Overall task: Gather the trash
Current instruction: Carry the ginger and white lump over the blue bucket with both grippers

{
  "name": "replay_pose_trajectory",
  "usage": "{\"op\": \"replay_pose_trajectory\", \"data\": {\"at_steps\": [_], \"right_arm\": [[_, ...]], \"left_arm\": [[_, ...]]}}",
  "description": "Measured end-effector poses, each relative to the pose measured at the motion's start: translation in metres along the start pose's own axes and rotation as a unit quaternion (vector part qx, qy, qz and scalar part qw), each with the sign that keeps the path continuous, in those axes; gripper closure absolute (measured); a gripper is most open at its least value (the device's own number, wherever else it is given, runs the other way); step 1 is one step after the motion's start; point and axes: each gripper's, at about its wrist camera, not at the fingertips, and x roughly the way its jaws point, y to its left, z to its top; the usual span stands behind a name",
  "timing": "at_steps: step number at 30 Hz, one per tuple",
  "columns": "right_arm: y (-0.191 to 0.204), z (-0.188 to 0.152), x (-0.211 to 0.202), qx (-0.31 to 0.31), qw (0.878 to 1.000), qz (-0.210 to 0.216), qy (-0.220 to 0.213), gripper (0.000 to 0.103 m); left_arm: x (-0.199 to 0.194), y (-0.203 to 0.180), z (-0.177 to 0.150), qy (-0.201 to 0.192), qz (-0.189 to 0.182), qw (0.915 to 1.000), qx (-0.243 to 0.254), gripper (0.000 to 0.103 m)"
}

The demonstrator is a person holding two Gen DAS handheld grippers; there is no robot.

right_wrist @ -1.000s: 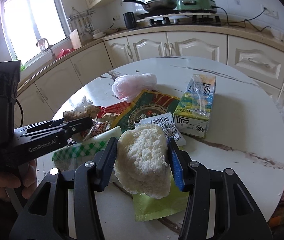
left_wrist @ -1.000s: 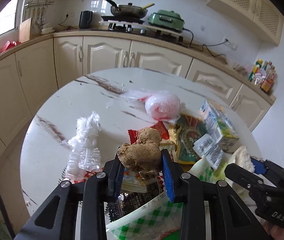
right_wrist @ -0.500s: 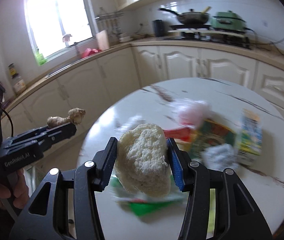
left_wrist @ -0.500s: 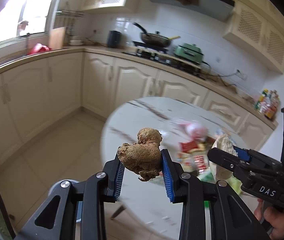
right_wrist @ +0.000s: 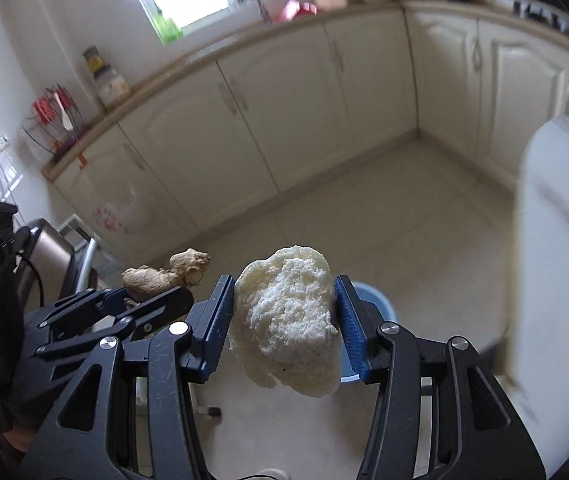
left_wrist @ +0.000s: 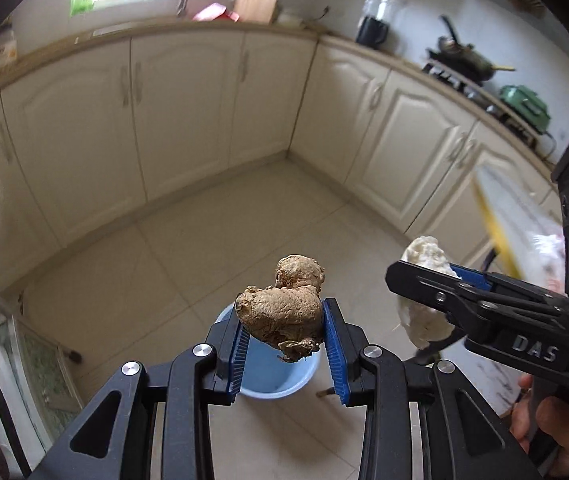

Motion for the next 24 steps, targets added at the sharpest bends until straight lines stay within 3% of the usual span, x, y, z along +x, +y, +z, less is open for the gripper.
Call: {"op": "replay_pose_trajectory", "data": {"at_steps": [4, 9, 13, 17, 19, 24], "right_arm": [[-0.013, 0.008, 0.081, 0.015, 0.998, -0.010, 0.052, 0.054], [-0.035, 0.006, 0.141, 0.060, 0.995, 0.001, 0.084, 0.049], [-0.047, 0.007, 0.148, 0.058, 0.995, -0.017, 0.078, 0.034], [-0.056, 0.009, 0.142, 0.060, 0.996, -0.022, 0.068, 0.028], [-0.055, 0.010, 0.142, 0.057, 0.996, -0.027, 0.064, 0.023], [-0.049, 0.016, 0.116, 0.041, 0.998, -0.037, 0.044, 0.023]], "left_arm": [[0.051, 0.018, 0.004, 0.049, -0.013, 0.9986, -0.015, 0.072], [0.104, 0.028, 0.009, 0.094, -0.014, 0.9948, -0.036, 0.072], [0.126, 0.028, 0.024, 0.094, 0.001, 0.9950, -0.033, 0.070], [0.132, 0.034, 0.027, 0.096, 0.019, 0.9939, -0.051, 0.040], [0.127, 0.035, 0.027, 0.087, 0.028, 0.9944, -0.053, 0.040], [0.099, 0.023, 0.026, 0.064, 0.081, 0.9923, -0.067, 0.039]]}}
